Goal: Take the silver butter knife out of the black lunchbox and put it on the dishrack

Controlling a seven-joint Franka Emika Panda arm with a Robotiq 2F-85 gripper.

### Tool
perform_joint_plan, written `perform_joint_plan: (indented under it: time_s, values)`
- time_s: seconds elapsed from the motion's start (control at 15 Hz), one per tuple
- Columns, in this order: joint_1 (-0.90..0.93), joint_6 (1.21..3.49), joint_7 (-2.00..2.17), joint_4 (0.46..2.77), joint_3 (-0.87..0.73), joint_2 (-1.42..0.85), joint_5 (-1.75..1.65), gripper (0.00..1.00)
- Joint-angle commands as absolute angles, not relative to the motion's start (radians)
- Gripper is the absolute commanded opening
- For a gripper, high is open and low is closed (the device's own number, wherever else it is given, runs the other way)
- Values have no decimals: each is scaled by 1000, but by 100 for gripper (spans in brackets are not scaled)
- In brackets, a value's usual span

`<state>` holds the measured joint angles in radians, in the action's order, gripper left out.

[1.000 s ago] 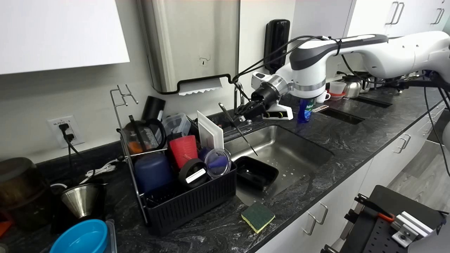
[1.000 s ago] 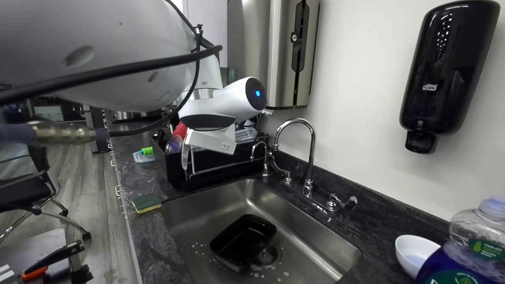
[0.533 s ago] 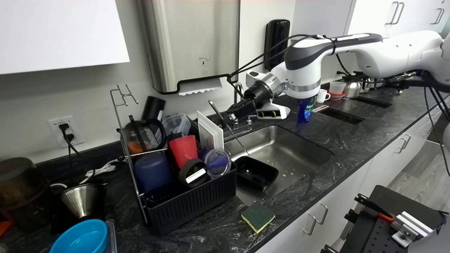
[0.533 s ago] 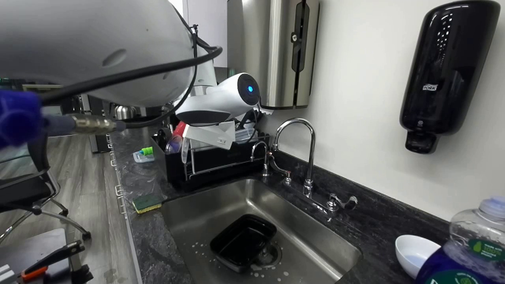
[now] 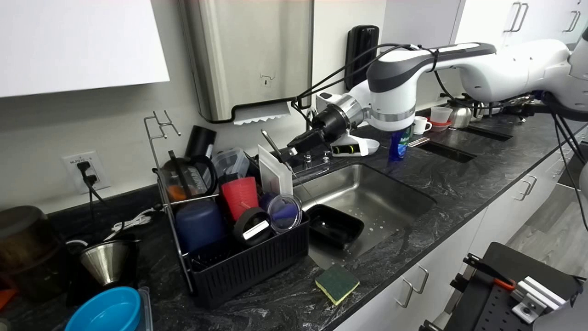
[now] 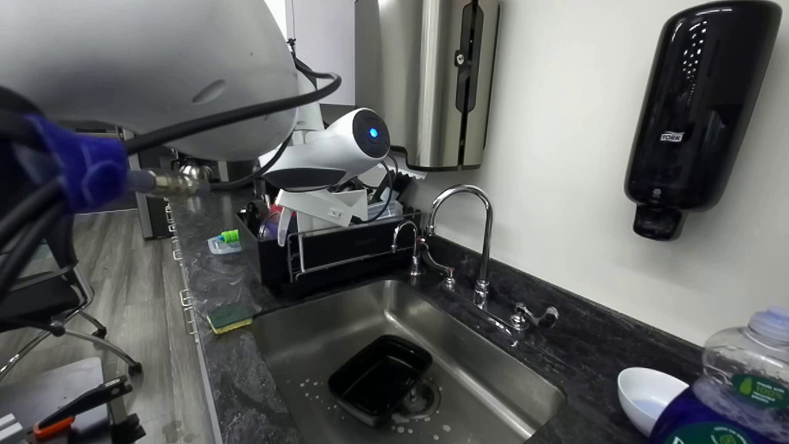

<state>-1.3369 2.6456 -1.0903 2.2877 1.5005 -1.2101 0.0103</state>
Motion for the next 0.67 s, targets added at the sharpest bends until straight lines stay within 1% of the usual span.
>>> perform_joint_plan:
  time_s: [0.0,0.6]
  values:
    - [-1367,2692,-1063,2329,1524,-1228,1,3]
    - [-1533,2679,-1020,2374,1567,-1251,-2,3]
